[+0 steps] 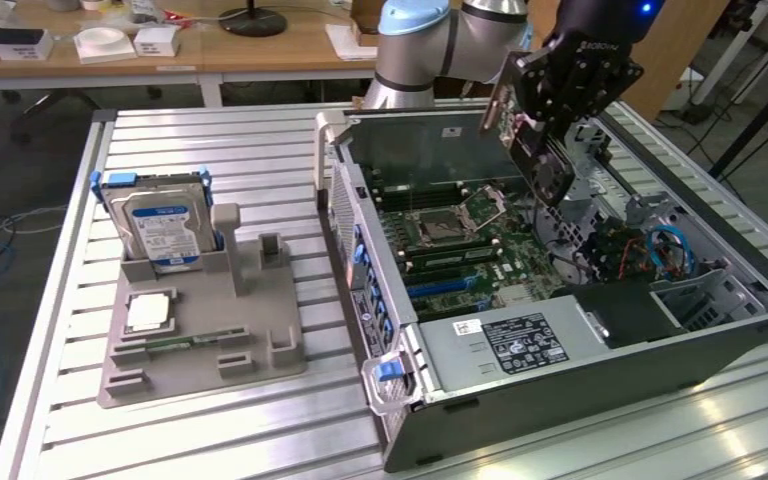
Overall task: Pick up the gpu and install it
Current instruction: 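Insert the gpu into the slot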
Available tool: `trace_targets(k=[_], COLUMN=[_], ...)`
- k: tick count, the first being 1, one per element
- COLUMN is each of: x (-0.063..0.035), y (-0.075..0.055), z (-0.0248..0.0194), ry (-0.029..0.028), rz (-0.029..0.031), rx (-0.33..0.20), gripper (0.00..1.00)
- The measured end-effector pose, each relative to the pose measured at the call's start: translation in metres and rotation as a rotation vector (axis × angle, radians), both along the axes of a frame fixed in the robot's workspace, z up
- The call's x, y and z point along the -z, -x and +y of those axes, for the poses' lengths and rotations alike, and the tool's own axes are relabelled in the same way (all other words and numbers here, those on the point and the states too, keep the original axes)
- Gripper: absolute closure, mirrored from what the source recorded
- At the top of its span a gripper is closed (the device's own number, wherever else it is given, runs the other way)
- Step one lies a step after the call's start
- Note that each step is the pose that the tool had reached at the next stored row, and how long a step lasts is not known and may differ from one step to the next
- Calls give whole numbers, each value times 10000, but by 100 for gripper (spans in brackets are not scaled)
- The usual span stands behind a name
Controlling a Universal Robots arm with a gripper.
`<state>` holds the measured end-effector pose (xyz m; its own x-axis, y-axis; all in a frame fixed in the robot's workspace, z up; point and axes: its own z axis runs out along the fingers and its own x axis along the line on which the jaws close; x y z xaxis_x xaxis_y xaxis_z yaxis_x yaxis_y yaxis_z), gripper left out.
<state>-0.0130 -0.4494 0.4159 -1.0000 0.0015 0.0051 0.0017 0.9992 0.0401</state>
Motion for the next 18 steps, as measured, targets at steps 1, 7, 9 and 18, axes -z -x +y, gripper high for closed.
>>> trace_targets(k=[1, 7, 9, 18], x=[0, 0, 0, 1], y=[0, 0, 0, -5], z=[0, 0, 0, 0], ry=[0, 0, 0, -1], rz=[0, 0, 0, 0], rx=[-74, -578, -750, -1613], gripper=[74, 74, 74, 74])
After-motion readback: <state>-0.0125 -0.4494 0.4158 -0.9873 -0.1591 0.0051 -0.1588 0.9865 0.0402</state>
